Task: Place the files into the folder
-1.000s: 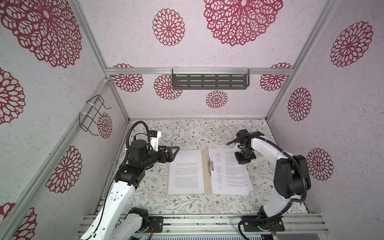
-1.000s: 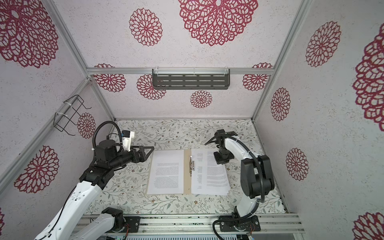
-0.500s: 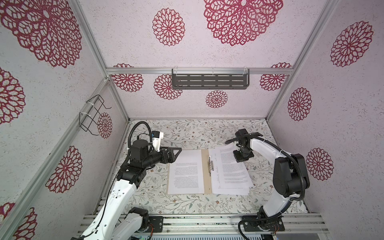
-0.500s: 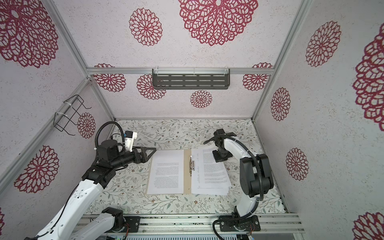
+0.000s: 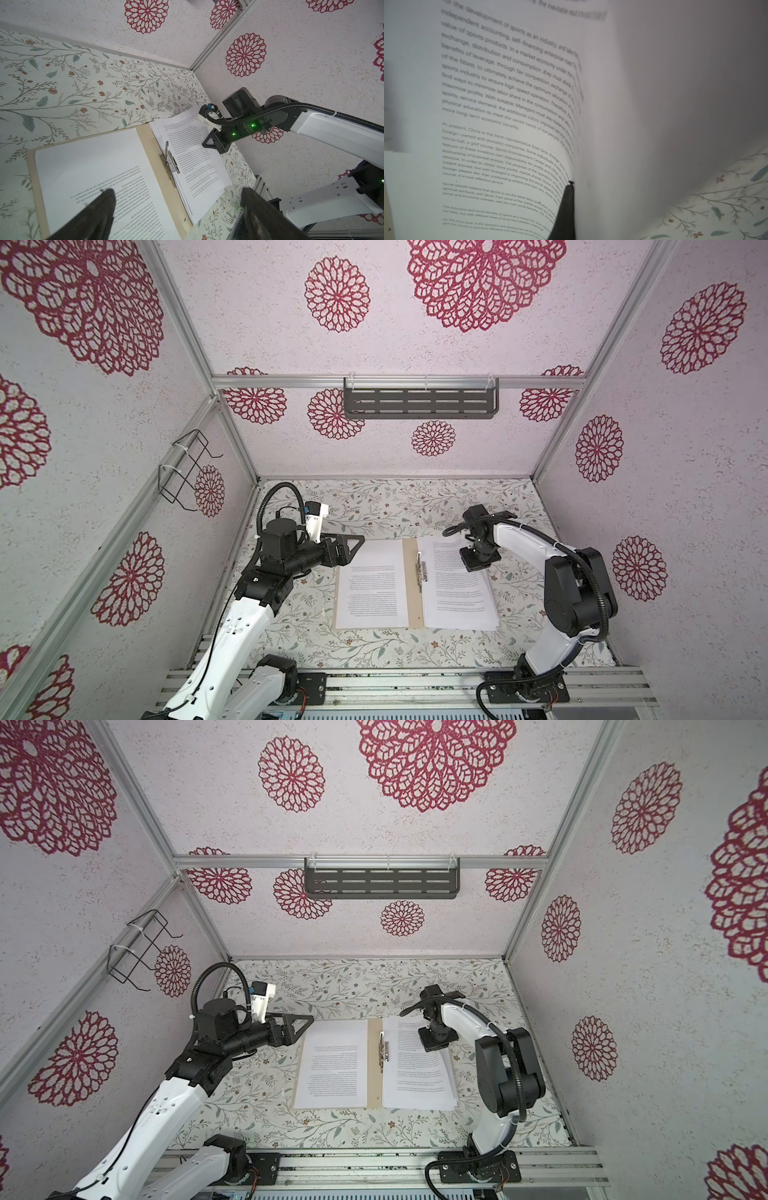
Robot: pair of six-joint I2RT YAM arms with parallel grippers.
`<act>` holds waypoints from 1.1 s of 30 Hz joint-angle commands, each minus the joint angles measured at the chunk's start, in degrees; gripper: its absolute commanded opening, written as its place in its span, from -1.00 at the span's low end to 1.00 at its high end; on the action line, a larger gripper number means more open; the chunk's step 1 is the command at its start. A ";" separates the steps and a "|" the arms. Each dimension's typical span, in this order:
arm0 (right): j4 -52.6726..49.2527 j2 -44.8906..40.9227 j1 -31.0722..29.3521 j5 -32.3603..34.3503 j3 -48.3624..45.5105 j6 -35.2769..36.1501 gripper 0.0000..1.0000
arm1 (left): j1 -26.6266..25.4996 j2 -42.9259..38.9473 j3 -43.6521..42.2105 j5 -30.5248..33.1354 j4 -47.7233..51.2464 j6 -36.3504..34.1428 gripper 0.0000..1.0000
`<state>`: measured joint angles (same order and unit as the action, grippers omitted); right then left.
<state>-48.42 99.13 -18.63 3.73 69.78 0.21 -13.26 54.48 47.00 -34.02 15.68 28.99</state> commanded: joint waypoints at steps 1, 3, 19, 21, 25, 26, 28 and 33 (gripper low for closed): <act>0.15 -2.67 -0.26 0.52 0.05 0.85 -1.00 | -0.34 0.36 -0.42 -0.61 -1.37 -0.43 0.95; 0.45 -2.76 -0.30 0.23 -0.12 1.00 -1.00 | -0.31 0.53 -0.42 -0.67 -1.36 -0.39 0.95; 2.99 -3.70 -0.90 1.25 -2.87 4.36 -1.00 | -0.36 1.24 -0.51 -0.35 -1.39 -0.44 0.95; 2.81 -4.14 -0.62 1.46 -3.46 4.55 -1.00 | -0.36 1.29 -0.51 -0.35 -1.37 -0.43 0.95; 3.34 -5.07 0.32 1.78 -4.46 4.65 -1.00 | -0.34 1.46 -0.51 -0.23 -1.37 -0.37 0.95; 3.43 -5.25 0.48 1.74 -4.60 4.72 -1.00 | -0.37 1.48 -0.51 -0.26 -1.37 -0.40 0.95; 3.70 -5.41 0.45 0.81 -4.50 4.65 -1.00 | -0.37 1.58 -0.51 -0.26 -1.41 -0.38 0.95; 4.12 -4.87 0.18 -0.12 -4.17 4.11 -1.00 | -0.35 1.77 -0.51 -0.15 -1.28 -0.39 0.95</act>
<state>-44.16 95.94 -18.41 4.21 65.01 3.70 -13.26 55.96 46.96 -34.00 15.66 29.04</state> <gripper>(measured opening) 0.043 0.974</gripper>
